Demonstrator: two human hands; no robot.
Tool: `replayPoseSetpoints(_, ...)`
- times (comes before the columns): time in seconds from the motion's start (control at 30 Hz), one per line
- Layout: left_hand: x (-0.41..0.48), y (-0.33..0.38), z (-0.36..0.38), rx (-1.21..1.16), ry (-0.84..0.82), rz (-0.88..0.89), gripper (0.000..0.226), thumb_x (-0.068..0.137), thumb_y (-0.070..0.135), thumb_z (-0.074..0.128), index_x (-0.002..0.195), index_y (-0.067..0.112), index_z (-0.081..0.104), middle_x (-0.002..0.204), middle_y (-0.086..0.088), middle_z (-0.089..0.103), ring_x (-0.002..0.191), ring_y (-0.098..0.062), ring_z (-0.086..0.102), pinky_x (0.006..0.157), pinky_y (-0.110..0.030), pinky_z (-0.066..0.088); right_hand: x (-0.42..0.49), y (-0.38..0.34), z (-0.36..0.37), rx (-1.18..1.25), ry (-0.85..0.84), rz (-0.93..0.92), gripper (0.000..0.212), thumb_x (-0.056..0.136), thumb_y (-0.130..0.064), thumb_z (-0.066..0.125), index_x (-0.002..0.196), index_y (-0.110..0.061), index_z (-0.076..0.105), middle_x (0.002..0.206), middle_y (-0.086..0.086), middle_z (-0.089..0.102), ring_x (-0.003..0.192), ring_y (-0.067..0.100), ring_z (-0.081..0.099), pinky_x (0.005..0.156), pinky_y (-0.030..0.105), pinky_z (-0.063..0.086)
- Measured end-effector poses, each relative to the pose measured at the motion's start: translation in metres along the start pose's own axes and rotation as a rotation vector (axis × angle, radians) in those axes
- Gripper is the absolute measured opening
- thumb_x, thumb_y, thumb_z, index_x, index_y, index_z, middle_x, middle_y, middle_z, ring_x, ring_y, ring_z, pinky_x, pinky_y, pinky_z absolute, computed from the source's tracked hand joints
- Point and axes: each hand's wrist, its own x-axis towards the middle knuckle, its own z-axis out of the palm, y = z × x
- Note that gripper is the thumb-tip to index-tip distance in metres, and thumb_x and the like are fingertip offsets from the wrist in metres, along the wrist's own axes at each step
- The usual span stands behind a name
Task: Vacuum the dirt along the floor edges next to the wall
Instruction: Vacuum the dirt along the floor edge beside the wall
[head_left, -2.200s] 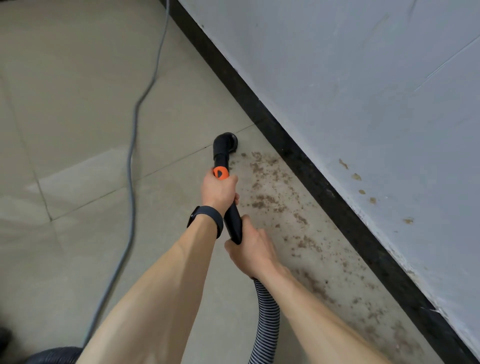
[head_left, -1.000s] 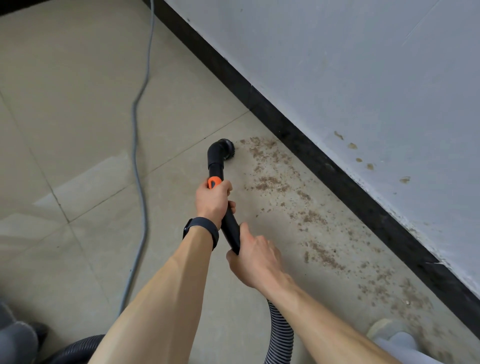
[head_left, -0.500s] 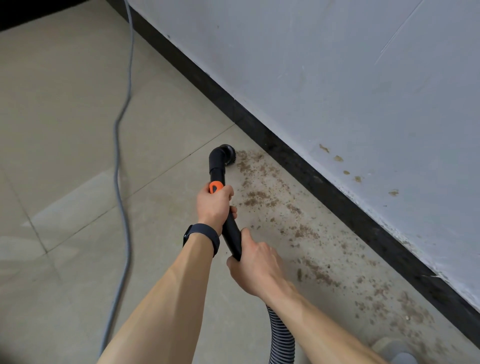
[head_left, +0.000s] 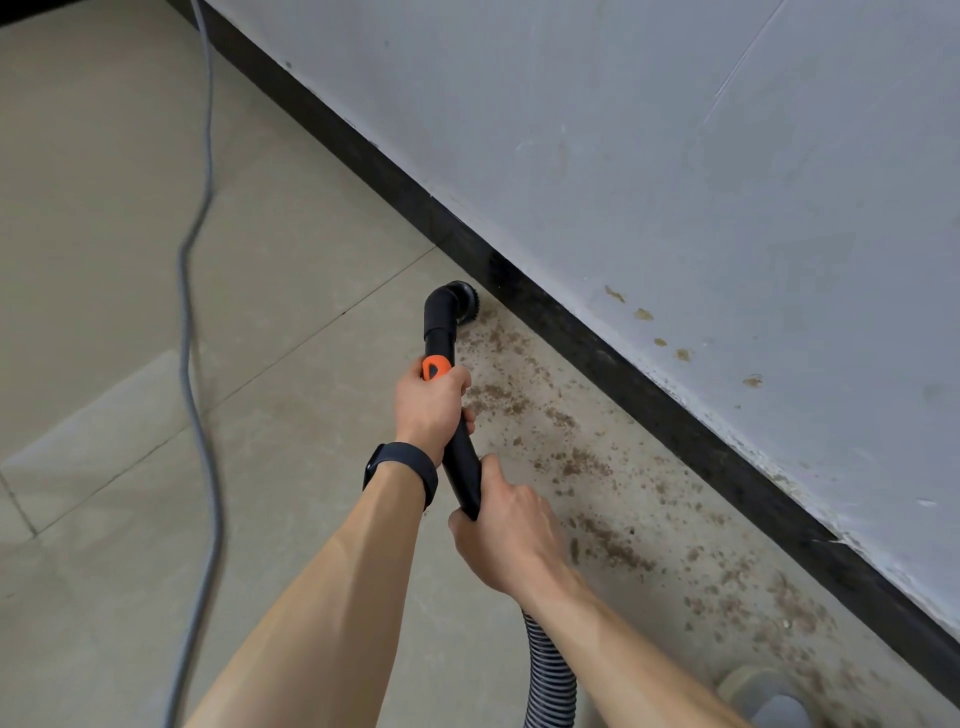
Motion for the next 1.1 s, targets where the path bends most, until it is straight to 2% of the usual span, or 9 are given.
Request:
replayPoseSetpoints(0.2, 0.003, 0.002, 0.013, -0.002, -0.012, -0.001, 0.018, 0.079, 0.004, 0.058, 0.094, 0.010, 0.052, 0.076, -0.010, 0.046, 0.042, -0.023, 0.045, 0.047, -0.030, 0.048, 0.004, 0.008, -0.008, 0.009, -0.002, 0.023, 0.024, 0.093, -0.030, 0.055, 0.104, -0.021, 0.036, 0.086, 0.008, 0.062, 0.081, 0.037, 0.062, 0.066, 0.042, 0.051)
replayPoseSetpoints(0.53, 0.007, 0.003, 0.022, 0.016, -0.014, 0.017, 0.021, 0.080, 0.006, 0.057, 0.100, 0.009, 0.054, 0.073, -0.008, 0.047, 0.042, -0.024, 0.048, 0.047, -0.031, 0.048, 0.011, 0.013, -0.015, 0.007, -0.003, 0.034, 0.023, 0.092, -0.029, 0.055, 0.103, -0.020, 0.037, 0.087, 0.009, 0.061, 0.079, 0.035, 0.060, 0.064, 0.041, 0.048)
replayPoseSetpoints(0.67, 0.006, 0.004, -0.009, 0.005, 0.049, -0.005, 0.015, 0.080, 0.006, 0.058, 0.092, 0.012, 0.050, 0.073, -0.007, 0.047, 0.042, -0.023, 0.049, 0.048, -0.029, 0.046, 0.010, -0.005, -0.004, -0.011, -0.045, -0.022, 0.024, 0.092, -0.027, 0.056, 0.106, -0.019, 0.039, 0.088, 0.009, 0.062, 0.081, 0.035, 0.061, 0.066, 0.041, 0.050)
replayPoseSetpoints(0.8, -0.005, -0.006, -0.060, -0.006, 0.135, -0.032, 0.013, 0.079, 0.005, 0.056, 0.086, 0.011, 0.047, 0.072, -0.008, 0.046, 0.042, -0.024, 0.047, 0.048, -0.030, 0.046, -0.001, -0.027, 0.027, -0.068, -0.095, -0.104, 0.026, 0.092, -0.029, 0.055, 0.104, -0.021, 0.034, 0.085, 0.007, 0.061, 0.073, 0.033, 0.056, 0.061, 0.038, 0.044)
replayPoseSetpoints(0.9, -0.016, -0.016, -0.095, -0.002, 0.202, -0.043, 0.014, 0.078, 0.006, 0.056, 0.083, 0.011, 0.045, 0.068, -0.008, 0.045, 0.042, -0.024, 0.047, 0.048, -0.031, 0.046, -0.016, -0.044, 0.049, -0.080, -0.122, -0.149, 0.026, 0.093, -0.029, 0.055, 0.106, -0.022, 0.033, 0.084, 0.007, 0.060, 0.072, 0.034, 0.056, 0.062, 0.039, 0.045)
replayPoseSetpoints(1.1, -0.041, -0.024, -0.137, -0.059, 0.326, -0.118, 0.018, 0.075, 0.005, 0.055, 0.078, 0.013, 0.040, 0.068, -0.008, 0.045, 0.039, -0.021, 0.044, 0.047, -0.030, 0.043, -0.043, -0.070, 0.064, -0.166, -0.170, -0.211, 0.026, 0.092, -0.026, 0.055, 0.113, -0.017, 0.041, 0.089, 0.009, 0.062, 0.075, 0.035, 0.054, 0.064, 0.037, 0.039)
